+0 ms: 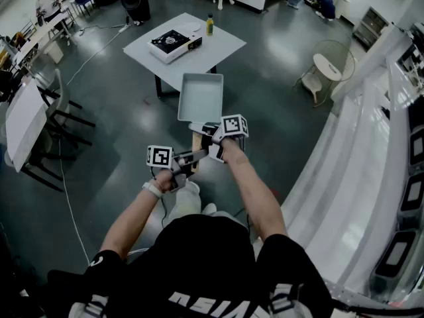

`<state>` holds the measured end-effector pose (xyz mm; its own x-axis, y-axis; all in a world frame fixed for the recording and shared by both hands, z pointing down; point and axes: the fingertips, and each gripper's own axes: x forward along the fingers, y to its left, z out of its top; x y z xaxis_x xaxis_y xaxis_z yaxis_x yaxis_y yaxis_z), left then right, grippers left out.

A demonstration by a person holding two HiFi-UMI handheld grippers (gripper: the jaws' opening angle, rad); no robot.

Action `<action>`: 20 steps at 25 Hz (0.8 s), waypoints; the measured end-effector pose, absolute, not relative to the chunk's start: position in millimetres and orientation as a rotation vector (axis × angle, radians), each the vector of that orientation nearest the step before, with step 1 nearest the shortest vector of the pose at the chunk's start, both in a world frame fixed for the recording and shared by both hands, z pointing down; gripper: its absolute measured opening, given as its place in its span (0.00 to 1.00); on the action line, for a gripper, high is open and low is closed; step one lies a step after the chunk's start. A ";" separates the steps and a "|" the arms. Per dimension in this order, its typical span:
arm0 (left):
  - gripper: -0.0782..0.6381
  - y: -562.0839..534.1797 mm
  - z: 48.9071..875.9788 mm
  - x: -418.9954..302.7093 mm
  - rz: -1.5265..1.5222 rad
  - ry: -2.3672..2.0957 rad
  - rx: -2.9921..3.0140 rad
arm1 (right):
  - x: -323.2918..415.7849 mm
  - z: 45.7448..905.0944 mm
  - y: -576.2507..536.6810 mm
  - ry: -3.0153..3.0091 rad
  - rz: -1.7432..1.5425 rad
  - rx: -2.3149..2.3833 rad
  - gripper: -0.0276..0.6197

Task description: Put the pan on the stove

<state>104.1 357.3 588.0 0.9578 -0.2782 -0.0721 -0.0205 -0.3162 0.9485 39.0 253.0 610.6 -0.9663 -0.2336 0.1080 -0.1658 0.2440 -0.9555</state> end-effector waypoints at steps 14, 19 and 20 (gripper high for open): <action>0.24 344.4 596.9 124.4 -0.232 -0.237 1.916 | 62.0 613.1 240.0 2.453 -1.825 -0.392 0.27; 0.25 342.7 594.9 135.0 -0.223 -0.207 1.921 | 72.5 614.7 236.4 2.438 -1.829 -0.400 0.27; 0.25 343.0 594.7 137.0 -0.224 -0.201 1.923 | 74.4 615.5 236.4 2.439 -1.829 -0.405 0.27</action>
